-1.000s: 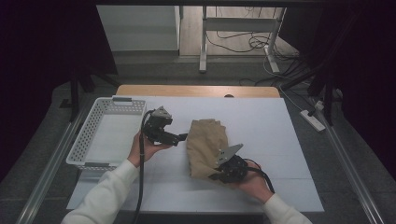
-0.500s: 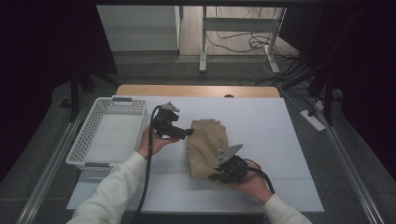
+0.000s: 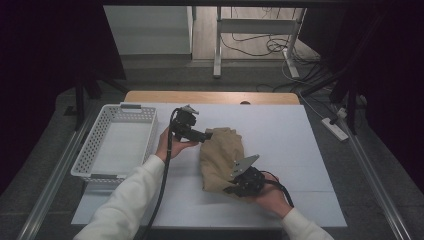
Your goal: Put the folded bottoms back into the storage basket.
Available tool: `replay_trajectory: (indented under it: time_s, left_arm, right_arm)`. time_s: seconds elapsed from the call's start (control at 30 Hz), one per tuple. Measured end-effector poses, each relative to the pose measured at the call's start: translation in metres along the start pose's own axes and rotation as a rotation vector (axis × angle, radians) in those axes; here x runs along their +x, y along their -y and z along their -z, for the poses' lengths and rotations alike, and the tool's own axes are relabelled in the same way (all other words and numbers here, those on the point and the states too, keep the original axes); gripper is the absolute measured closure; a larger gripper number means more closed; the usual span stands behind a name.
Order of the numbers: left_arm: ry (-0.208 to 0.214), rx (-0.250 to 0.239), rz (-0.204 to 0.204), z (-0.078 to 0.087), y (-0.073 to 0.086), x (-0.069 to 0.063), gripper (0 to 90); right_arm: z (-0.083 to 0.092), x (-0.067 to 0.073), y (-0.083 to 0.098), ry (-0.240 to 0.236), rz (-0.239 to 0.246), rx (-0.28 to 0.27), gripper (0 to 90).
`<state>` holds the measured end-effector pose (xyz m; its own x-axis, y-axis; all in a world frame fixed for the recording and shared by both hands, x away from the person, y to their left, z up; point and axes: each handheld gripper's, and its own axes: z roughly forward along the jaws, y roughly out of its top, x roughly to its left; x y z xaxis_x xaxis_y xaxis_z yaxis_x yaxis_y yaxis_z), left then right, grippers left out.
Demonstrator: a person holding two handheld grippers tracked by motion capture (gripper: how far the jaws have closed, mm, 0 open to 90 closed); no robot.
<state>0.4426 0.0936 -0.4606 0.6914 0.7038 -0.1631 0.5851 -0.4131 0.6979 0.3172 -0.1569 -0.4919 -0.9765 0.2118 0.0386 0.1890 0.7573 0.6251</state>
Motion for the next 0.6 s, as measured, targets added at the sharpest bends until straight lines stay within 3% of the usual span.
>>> replay_trajectory:
  time_s: [0.6]
  left_arm:
    - [0.004,0.065,0.017,-0.033,-0.010,0.008,9.2]
  right_arm:
    - [-0.002,0.000,0.001,-0.004,-0.001,0.005,77.9]
